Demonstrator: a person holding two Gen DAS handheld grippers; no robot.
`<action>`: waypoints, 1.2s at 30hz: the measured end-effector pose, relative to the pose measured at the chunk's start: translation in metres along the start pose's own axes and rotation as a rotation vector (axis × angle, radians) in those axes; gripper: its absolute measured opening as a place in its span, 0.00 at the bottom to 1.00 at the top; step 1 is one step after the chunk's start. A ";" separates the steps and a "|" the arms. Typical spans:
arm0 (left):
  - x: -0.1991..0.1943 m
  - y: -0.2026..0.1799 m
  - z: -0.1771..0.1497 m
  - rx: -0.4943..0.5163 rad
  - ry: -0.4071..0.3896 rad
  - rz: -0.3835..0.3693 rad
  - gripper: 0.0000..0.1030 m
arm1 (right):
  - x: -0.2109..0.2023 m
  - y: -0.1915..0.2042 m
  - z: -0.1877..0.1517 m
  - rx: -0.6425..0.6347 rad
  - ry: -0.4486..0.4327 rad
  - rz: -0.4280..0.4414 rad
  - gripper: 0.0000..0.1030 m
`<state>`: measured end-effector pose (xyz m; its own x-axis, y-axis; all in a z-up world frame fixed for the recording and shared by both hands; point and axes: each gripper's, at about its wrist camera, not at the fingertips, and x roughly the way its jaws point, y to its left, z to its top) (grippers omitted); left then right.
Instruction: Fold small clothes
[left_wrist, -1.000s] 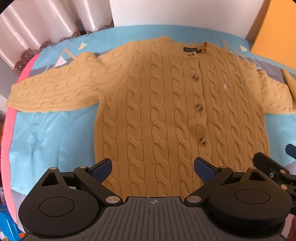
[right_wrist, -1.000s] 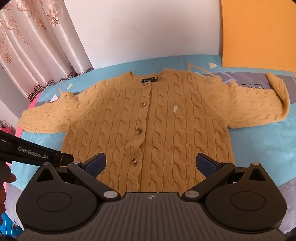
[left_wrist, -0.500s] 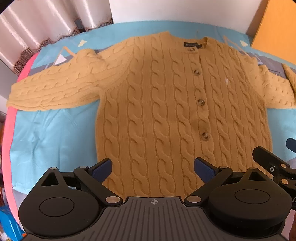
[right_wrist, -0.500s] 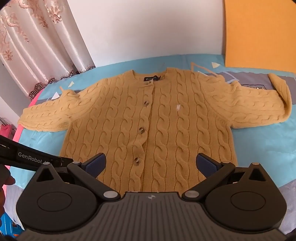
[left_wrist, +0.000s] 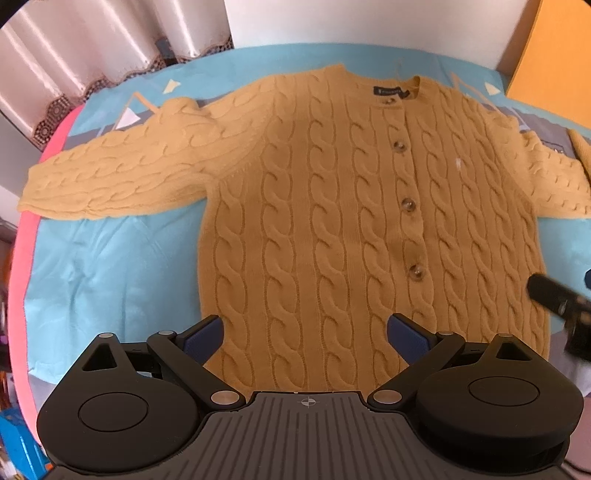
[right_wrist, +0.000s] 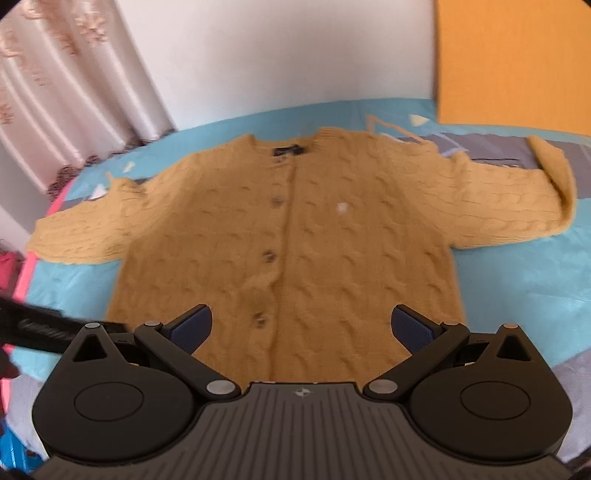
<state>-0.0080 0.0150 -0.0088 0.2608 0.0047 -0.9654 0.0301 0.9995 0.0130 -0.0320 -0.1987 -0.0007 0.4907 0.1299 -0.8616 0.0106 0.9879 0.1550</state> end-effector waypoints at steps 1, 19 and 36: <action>0.000 0.001 -0.001 -0.002 -0.001 0.002 1.00 | 0.000 -0.003 0.002 0.002 -0.001 -0.018 1.00; -0.001 0.009 -0.003 -0.030 -0.003 0.018 1.00 | 0.007 -0.028 0.007 -0.019 0.040 -0.150 1.00; 0.002 0.004 -0.003 -0.020 0.011 0.020 1.00 | 0.010 -0.038 0.005 -0.003 0.063 -0.160 1.00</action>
<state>-0.0105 0.0190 -0.0117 0.2508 0.0250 -0.9677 0.0052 0.9996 0.0272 -0.0236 -0.2352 -0.0130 0.4277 -0.0240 -0.9036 0.0818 0.9966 0.0123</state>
